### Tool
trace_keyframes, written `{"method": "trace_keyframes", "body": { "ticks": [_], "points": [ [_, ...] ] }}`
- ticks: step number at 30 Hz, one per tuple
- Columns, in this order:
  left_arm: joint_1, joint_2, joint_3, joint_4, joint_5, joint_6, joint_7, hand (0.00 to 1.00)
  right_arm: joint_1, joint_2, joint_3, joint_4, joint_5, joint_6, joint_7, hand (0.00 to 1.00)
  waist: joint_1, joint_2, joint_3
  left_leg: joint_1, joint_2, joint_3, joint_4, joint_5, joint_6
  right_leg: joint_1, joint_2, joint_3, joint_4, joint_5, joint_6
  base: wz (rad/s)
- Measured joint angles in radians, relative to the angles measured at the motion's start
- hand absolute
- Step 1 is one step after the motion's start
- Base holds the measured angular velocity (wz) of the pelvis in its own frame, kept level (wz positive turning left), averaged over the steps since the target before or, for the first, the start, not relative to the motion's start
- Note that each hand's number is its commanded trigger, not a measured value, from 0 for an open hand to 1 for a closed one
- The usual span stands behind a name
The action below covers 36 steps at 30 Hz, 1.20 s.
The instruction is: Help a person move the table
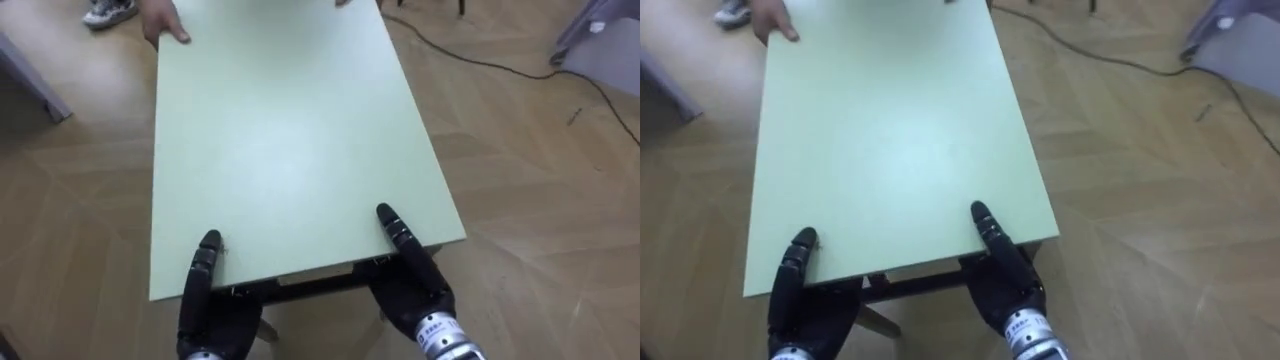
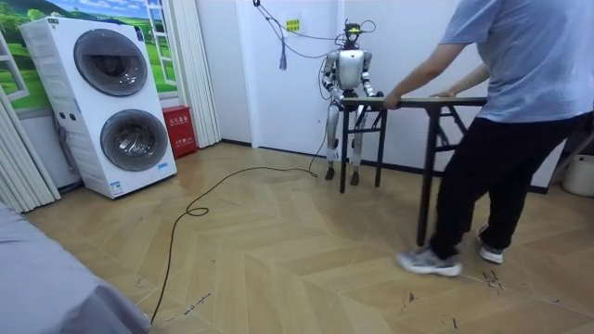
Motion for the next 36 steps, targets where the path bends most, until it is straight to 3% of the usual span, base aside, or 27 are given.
{"method": "trace_keyframes", "body": {
  "ticks": [2,3,5,6,7,8,9,10,11,12,13,15,17,20,25,29,30,31,33,35,36],
  "points": [
    [-0.003,0.0,0.01,-0.003,0.005,-0.002,-0.011,1.0,-0.011,-0.003,0.004,0.0,0.0,-0.006,0.001,1.0,0.009,0.001,0.0001,-0.025,-0.003,-0.013,-0.001,0.012,-0.004,-0.009,0.006,-0.023,-0.002,0.006,-0.01,0.56],
    [-0.005,0.0,0.014,-0.003,0.009,0.001,-0.017,1.0,-0.01,-0.002,0.006,0.001,0.005,-0.009,0.005,1.0,0.001,0.006,-0.0013,-0.041,-0.008,-0.004,-0.002,0.023,0.002,-0.006,0.005,-0.065,-0.001,0.002,-0.012,1.0],
    [-0.027,0.001,0.018,-0.002,0.026,0.013,-0.017,1.0,-0.01,-0.001,0.002,0.008,0.026,-0.017,0.024,1.0,-0.035,0.018,-0.0011,-0.068,0.006,0.102,-0.039,0.075,0.03,-0.003,0.007,-0.135,0.002,-0.01,-0.019,1.48],
    [-0.037,0.001,0.016,0.002,0.035,0.019,-0.015,1.0,-0.01,-0.001,-0.001,0.009,0.033,-0.019,0.028,1.0,-0.047,0.023,-0.0005,-0.067,0.002,0.098,-0.064,0.097,0.025,-0.004,0.011,-0.134,0.002,-0.01,-0.021,1.55],
    [-0.066,0.004,0.016,0.02,0.039,0.032,-0.012,1.0,-0.008,-0.004,-0.01,0.01,0.045,-0.021,0.03,1.0,-0.058,0.03,0.0004,-0.048,-0.005,0.084,-0.149,0.149,-0.037,-0.015,0.018,-0.112,-0.011,-0.002,-0.037,1.21],
    [-0.08,0.006,0.017,0.028,0.039,0.04,-0.009,1.0,-0.007,-0.003,-0.015,0.009,0.048,-0.02,0.031,1.0,-0.064,0.027,-0.0005,-0.039,-0.01,0.091,-0.199,0.178,-0.105,-0.014,0.018,-0.111,-0.032,0.007,-0.049,1.3],
    [-0.101,0.0,0.029,0.037,0.04,0.047,-0.01,1.0,-0.018,0.004,-0.026,0.011,0.047,-0.015,0.031,1.0,-0.09,0.02,0.0059,-0.076,0.043,0.27,-0.097,0.093,-0.07,-0.012,-0.012,-0.153,-0.048,0.015,-0.041,0.95],
    [-0.098,0.001,0.044,0.04,0.037,0.05,-0.01,1.0,-0.025,0.027,-0.024,0.022,0.044,-0.011,0.024,1.0,-0.097,0.022,0.0064,-0.088,0.155,0.478,0.1,-0.044,0.002,-0.006,-0.012,-0.198,-0.024,0.012,-0.04,0.89],
    [-0.097,0.008,0.048,0.04,0.037,0.058,-0.01,1.0,-0.023,0.026,-0.02,0.021,0.044,-0.009,0.023,1.0,-0.092,0.027,0.0054,-0.069,0.263,0.574,0.202,-0.121,-0.013,-0.008,-0.012,-0.238,0.014,-0.002,-0.035,0.57],
    [-0.098,0.01,0.049,0.041,0.036,0.063,-0.01,1.0,-0.022,0.026,-0.021,0.021,0.045,-0.008,0.022,1.0,-0.095,0.031,0.0052,-0.063,0.301,0.591,0.232,-0.146,-0.031,-0.01,-0.015,-0.252,0.043,-0.019,-0.033,0.68],
    [-0.1,0.006,0.044,0.045,0.039,0.071,-0.009,1.0,-0.021,0.026,-0.027,0.022,0.045,-0.004,0.018,1.0,-0.11,0.038,0.0069,-0.062,0.31,0.585,0.232,-0.167,-0.037,-0.018,-0.027,-0.264,0.098,-0.049,-0.016,0.86],
    [-0.102,0.006,0.044,0.047,0.038,0.074,-0.007,1.0,-0.018,0.024,-0.032,0.017,0.042,-0.001,0.016,1.0,-0.14,0.028,0.004,-0.057,0.258,0.572,0.17,-0.157,0.008,-0.036,-0.049,-0.245,0.127,-0.071,0.004,0.89],
    [-0.099,-0.008,0.039,0.047,0.034,0.073,-0.002,1.0,-0.02,0.021,-0.044,0.011,0.024,0.007,0.008,1.0,-0.139,0.028,0.0015,-0.043,0.198,0.564,0.11,-0.121,0.036,-0.046,-0.084,-0.218,0.127,-0.069,0.021,0.46],
    [-0.099,-0.01,0.04,0.047,0.041,0.064,0.004,1.0,-0.027,0.018,-0.047,0.011,0.021,0.016,-0.005,1.0,-0.115,0.03,0.0007,-0.033,0.165,0.543,0.086,-0.109,0.056,-0.036,-0.105,-0.216,0.13,-0.055,0.043,0.3],
    [-0.098,-0.008,0.039,0.052,0.04,0.051,0.008,1.0,-0.028,0.026,-0.042,0.011,0.01,0.017,-0.02,1.0,-0.103,0.033,-0.0001,0.0,0.106,0.494,0.059,-0.103,0.081,-0.006,-0.139,-0.18,0.165,-0.053,0.049,0.42],
    [-0.096,-0.011,0.041,0.056,0.04,0.05,0.006,1.0,-0.028,0.026,-0.045,0.009,0.008,0.028,-0.023,1.0,-0.099,0.034,-0.0007,0.023,0.074,0.469,0.051,-0.111,0.104,-0.037,-0.174,-0.089,0.277,-0.056,0.052,0.27],
    [-0.095,-0.014,0.041,0.059,0.04,0.045,0.005,1.0,-0.028,0.026,-0.046,0.009,0.007,0.031,-0.024,1.0,-0.099,0.035,-0.0011,0.028,0.067,0.46,0.053,-0.116,0.111,-0.071,-0.184,-0.036,0.331,-0.066,0.056,0.25],
    [-0.095,-0.015,0.039,0.059,0.04,0.043,0.005,1.0,-0.026,0.026,-0.047,0.009,0.007,0.032,-0.023,1.0,-0.103,0.035,-0.0014,0.031,0.058,0.444,0.051,-0.117,0.115,-0.108,-0.185,0.012,0.348,-0.077,0.055,0.31],
    [-0.094,-0.015,0.036,0.067,0.04,0.045,0.004,1.0,-0.018,0.025,-0.051,0.009,0.006,0.036,-0.024,1.0,-0.104,0.035,-0.0014,0.044,0.047,0.433,0.05,-0.121,0.123,-0.166,-0.181,0.055,0.345,-0.078,0.053,0.36],
    [-0.092,-0.016,0.035,0.075,0.04,0.051,0.004,1.0,-0.006,0.024,-0.057,0.009,0.004,0.041,-0.024,1.0,-0.117,0.034,-0.0022,0.064,0.036,0.422,0.04,-0.123,0.125,-0.198,-0.172,0.077,0.286,-0.059,0.048,0.51],
    [-0.092,-0.014,0.033,0.08,0.04,0.055,0.004,1.0,0.002,0.025,-0.059,0.01,0.005,0.042,-0.024,1.0,-0.128,0.034,-0.0023,0.077,0.035,0.428,0.032,-0.123,0.126,-0.213,-0.161,0.079,0.237,0.001,0.049,0.76]
  ]
}}
